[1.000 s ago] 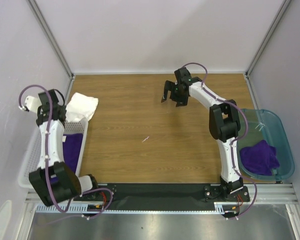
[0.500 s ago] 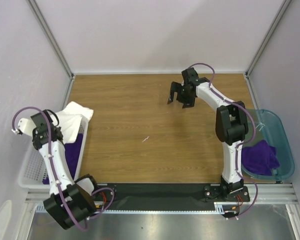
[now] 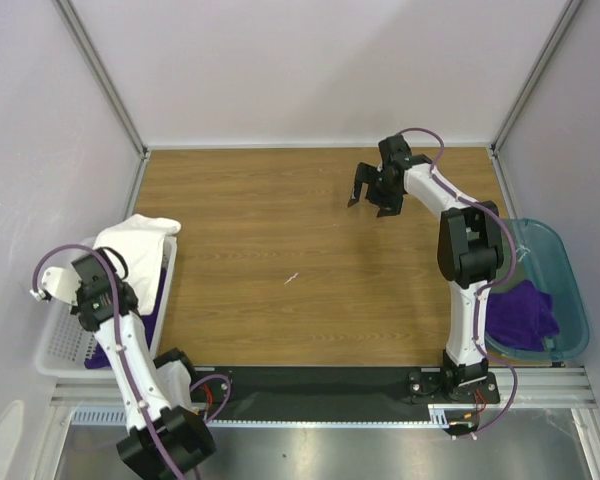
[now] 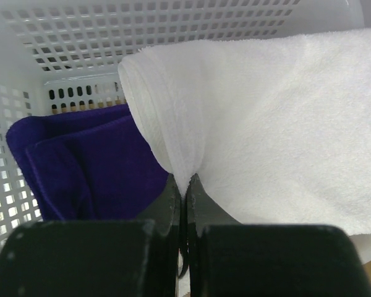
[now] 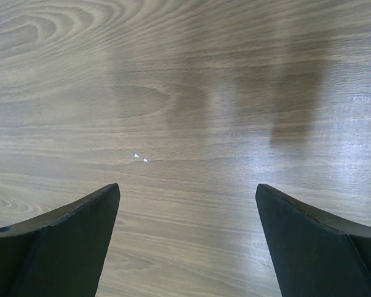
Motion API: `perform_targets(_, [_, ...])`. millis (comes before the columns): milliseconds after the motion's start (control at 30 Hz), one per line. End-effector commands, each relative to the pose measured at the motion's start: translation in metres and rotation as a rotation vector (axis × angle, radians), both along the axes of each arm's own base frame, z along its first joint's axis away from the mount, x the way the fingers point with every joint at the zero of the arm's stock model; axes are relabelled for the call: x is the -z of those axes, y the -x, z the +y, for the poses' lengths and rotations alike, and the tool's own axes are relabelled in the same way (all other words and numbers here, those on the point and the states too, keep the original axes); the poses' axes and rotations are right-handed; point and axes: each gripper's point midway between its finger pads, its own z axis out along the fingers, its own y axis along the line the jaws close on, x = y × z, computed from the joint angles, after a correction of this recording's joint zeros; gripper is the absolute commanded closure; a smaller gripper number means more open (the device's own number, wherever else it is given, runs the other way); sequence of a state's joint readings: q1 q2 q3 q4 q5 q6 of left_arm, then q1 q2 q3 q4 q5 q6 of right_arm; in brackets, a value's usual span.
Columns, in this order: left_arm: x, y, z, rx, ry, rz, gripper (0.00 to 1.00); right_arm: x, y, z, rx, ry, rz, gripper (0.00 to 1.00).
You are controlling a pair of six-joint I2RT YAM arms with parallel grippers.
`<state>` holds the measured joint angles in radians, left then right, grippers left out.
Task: Fold and stack the towels
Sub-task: Neatly place the folded towel into the bin
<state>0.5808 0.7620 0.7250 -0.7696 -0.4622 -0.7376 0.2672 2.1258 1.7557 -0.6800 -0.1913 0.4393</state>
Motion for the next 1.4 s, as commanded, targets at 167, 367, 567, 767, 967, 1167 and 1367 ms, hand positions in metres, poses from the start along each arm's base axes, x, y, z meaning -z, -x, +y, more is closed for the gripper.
perform_targets(167, [-0.011,0.026,0.009,-0.013,-0.119,0.059,0.99,-0.014,0.0,-0.006,-0.004,0.031,-0.043,0.0])
perform_targets(367, [-0.018,0.031,0.005,-0.02,-0.119,0.049,0.99,-0.01,0.002,-0.013,-0.001,0.08,-0.033,0.0])
perform_targets(567, [-0.031,0.044,-0.001,-0.065,-0.142,-0.008,0.99,-0.006,0.003,-0.015,-0.002,0.096,-0.01,0.0])
perform_targets(767, [-0.048,0.049,-0.002,-0.08,-0.177,-0.039,0.98,-0.003,0.002,-0.012,-0.012,0.098,0.001,0.0])
perform_targets(967, [-0.054,0.05,-0.002,-0.093,-0.164,-0.033,0.99,0.0,0.004,-0.012,-0.016,0.111,0.009,0.0])
perform_targets(1167, [-0.057,0.071,-0.003,-0.205,-0.17,-0.045,0.99,0.003,0.007,-0.013,-0.02,0.118,0.021,0.0])
perform_targets(1367, [-0.061,0.075,-0.002,-0.219,-0.18,-0.037,0.98,0.005,0.006,-0.01,-0.027,0.113,0.027,0.0])
